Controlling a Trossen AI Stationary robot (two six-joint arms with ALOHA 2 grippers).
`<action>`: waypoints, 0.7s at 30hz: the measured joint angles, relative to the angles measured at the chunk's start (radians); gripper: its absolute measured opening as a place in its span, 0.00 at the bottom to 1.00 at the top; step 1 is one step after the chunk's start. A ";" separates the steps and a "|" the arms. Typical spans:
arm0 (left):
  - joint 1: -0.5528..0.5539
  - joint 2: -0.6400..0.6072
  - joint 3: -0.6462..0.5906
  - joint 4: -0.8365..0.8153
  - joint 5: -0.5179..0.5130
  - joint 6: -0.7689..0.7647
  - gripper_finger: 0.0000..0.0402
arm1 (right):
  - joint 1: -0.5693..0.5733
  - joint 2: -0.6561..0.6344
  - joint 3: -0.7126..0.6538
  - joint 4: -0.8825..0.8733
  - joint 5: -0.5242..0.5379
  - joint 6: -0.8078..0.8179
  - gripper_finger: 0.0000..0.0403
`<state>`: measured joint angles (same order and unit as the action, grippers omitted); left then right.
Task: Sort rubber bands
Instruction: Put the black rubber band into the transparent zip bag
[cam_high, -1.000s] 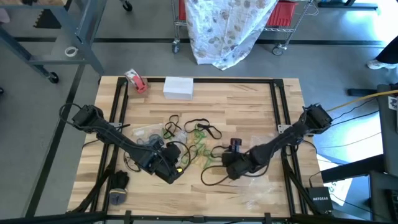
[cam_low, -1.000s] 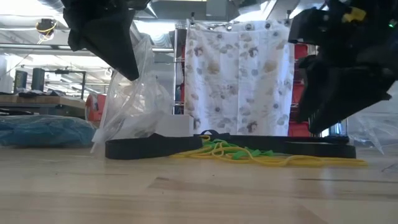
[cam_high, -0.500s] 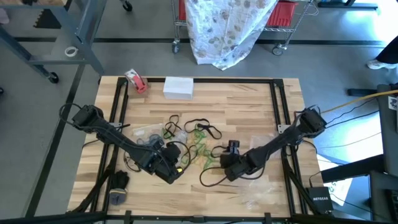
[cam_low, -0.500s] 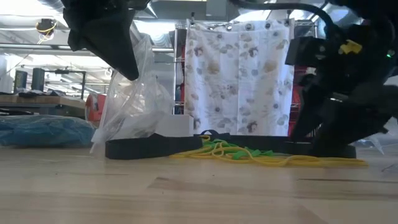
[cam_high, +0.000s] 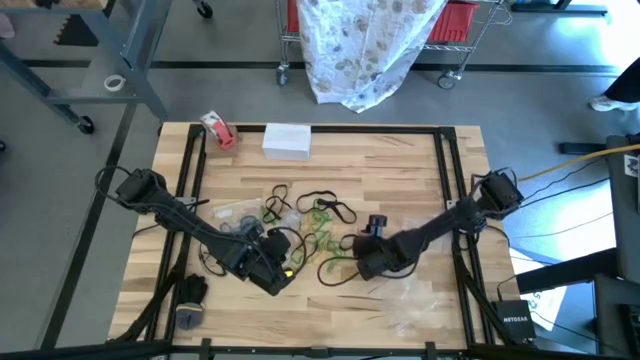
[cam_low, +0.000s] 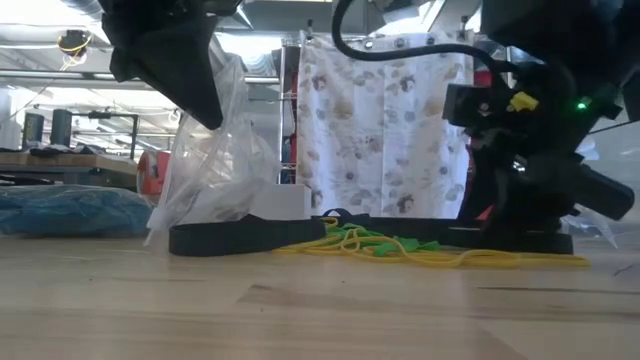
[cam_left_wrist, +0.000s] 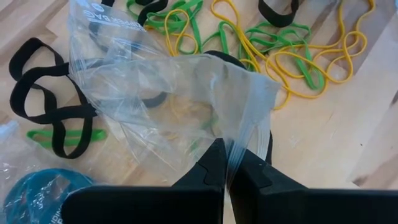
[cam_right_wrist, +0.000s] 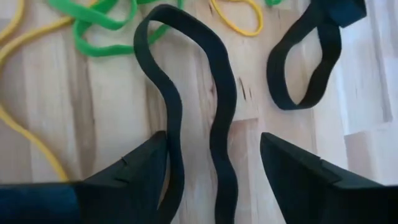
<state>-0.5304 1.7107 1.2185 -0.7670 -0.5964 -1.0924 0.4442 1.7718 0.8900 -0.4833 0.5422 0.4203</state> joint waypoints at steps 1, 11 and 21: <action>0.000 0.000 0.000 0.000 0.000 0.000 0.00 | -0.009 0.000 0.001 0.001 -0.010 -0.009 0.62; -0.006 0.000 0.000 0.000 0.000 0.000 0.00 | -0.144 -0.003 0.001 0.023 -0.314 -0.037 0.56; -0.010 0.000 0.000 0.001 0.000 0.000 0.00 | -0.154 0.001 -0.002 0.083 -0.417 -0.081 0.20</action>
<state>-0.5407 1.7107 1.2183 -0.7662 -0.5961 -1.0924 0.2905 1.7733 0.8879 -0.4005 0.1248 0.3393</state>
